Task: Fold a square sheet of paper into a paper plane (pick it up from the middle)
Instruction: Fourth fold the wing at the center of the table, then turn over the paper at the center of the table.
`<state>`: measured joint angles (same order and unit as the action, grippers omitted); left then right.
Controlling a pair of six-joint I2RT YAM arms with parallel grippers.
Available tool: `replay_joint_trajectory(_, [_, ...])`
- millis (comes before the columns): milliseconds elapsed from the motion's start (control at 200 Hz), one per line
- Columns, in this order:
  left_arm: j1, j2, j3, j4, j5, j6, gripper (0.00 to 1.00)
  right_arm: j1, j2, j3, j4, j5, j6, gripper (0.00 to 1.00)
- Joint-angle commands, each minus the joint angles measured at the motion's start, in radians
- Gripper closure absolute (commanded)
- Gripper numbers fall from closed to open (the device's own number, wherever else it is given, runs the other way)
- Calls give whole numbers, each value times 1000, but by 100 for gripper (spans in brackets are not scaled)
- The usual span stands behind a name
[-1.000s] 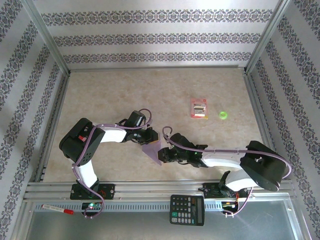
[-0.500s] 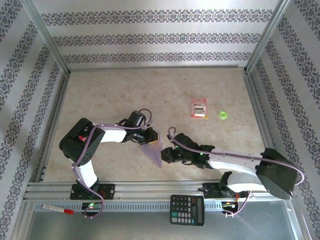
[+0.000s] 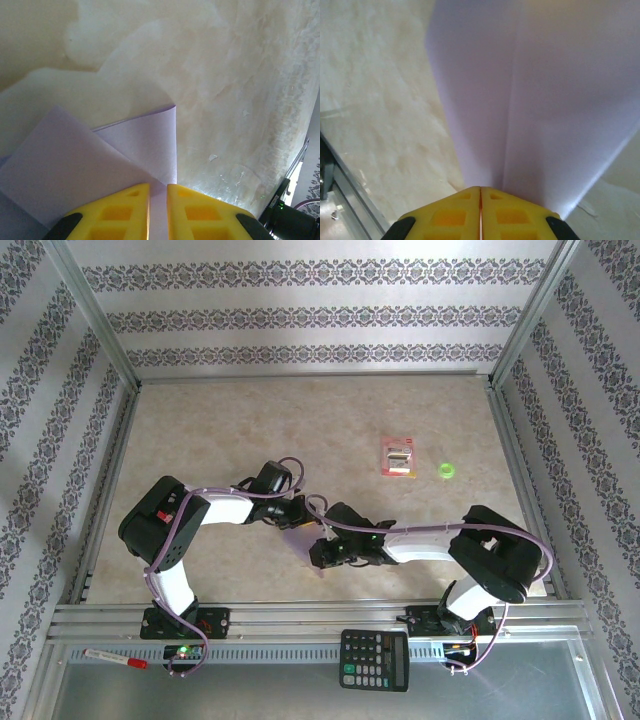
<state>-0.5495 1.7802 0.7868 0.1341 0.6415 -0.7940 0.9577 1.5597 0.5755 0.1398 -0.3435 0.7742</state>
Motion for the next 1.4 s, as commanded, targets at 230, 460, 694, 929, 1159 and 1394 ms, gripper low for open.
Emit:
replay_joint_trajectory(230, [8, 8, 19, -72, -46, 42, 83, 56, -55, -126, 9, -5, 66, 94])
replay_joint_trajectory(460, [9, 6, 18, -82, -54, 45, 83, 101, -157, -186, -9, 19, 118, 95])
replay_joint_trajectory(694, [10, 10, 22, -85, -54, 48, 83, 3, -310, -171, 8, 64, 118, 85])
replay_joint_trajectory(929, [9, 11, 30, -95, -53, 54, 83, -42, -238, -114, 16, 96, 82, 69])
replay_joint_trajectory(1159, [9, 12, 30, -94, -50, 52, 83, -54, -140, -95, 84, 86, 79, 69])
replay_joint_trajectory(1394, [9, 13, 34, -95, -48, 52, 83, -48, -62, -86, 172, 41, 102, 73])
